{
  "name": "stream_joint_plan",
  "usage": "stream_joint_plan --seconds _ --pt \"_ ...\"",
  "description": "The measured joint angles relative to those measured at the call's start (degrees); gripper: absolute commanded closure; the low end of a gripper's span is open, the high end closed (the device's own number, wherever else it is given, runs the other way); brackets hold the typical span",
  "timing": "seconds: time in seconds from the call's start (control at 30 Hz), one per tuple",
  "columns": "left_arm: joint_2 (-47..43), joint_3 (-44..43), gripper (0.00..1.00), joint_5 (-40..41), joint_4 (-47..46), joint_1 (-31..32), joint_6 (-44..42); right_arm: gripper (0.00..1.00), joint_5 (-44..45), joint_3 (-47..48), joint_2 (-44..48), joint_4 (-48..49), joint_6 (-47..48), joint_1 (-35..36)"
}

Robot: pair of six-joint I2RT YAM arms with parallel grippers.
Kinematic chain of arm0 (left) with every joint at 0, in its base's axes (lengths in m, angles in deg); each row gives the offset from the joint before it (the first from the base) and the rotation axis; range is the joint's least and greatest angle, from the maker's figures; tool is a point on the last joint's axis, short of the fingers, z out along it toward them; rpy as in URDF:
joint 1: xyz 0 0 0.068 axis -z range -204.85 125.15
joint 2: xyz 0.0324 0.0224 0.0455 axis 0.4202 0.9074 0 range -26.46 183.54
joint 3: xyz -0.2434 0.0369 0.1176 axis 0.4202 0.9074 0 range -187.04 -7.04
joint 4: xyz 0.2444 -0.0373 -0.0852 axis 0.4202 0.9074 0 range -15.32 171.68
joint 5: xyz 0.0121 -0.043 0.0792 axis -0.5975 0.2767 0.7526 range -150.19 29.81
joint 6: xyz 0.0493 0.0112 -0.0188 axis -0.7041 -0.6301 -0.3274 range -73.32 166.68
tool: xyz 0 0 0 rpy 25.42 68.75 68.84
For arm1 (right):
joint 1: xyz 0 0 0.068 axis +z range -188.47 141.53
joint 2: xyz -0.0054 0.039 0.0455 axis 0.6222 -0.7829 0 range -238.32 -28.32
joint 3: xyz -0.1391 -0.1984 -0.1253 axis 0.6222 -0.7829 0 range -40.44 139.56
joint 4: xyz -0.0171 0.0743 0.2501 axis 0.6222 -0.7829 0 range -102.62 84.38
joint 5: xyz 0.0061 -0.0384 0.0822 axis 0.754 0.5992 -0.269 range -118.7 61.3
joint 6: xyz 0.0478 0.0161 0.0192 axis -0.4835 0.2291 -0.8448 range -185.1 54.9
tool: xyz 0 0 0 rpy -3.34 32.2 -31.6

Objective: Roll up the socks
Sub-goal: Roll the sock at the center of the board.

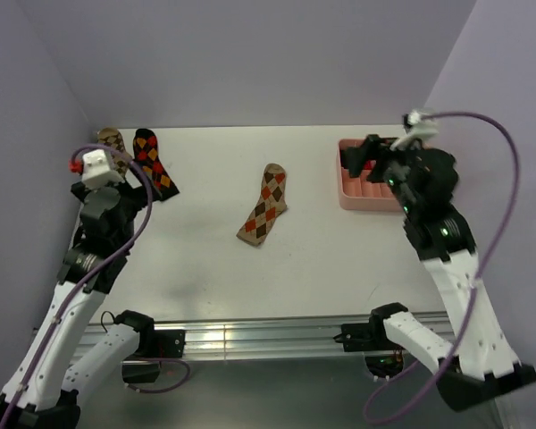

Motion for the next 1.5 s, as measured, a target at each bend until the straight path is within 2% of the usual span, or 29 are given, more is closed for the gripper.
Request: stream_joint_plan --seconds 0.13,0.33,0.53,0.57,0.73,1.1,1.3,1.5 --pt "5.8 1.8 0.0 -5.2 0.5 0.0 2.6 0.17 -5.1 -0.5 -11.9 -0.5 -1.8 2.8" --pt "9.4 7.8 0.01 -9.2 0.7 0.0 4.9 0.21 -5.1 0.8 -29.3 -1.5 -1.5 13.7" --pt "9.2 15.6 0.01 -10.6 -2.4 0.0 5.2 0.38 -6.4 5.4 -46.8 -1.0 0.9 19.1" --pt "9.3 16.4 0.01 -10.7 -2.8 0.0 5.2 0.44 -6.4 6.1 -49.4 -0.8 1.3 19.8" --pt "10.4 16.6 0.01 -10.8 -4.3 0.0 4.9 0.5 -5.1 6.7 -58.8 -0.2 2.7 23.3" --pt "10.5 16.6 0.01 -9.6 -5.9 0.0 3.3 0.54 -2.2 2.4 -63.7 4.1 6.7 31.0" --pt "10.4 16.6 0.0 -9.1 -5.9 0.0 2.7 0.57 -1.5 2.2 -63.4 4.3 6.9 32.8" --pt "10.2 16.6 0.01 -8.9 -6.8 0.0 2.7 0.46 -0.1 1.4 -57.4 1.3 6.4 35.1"
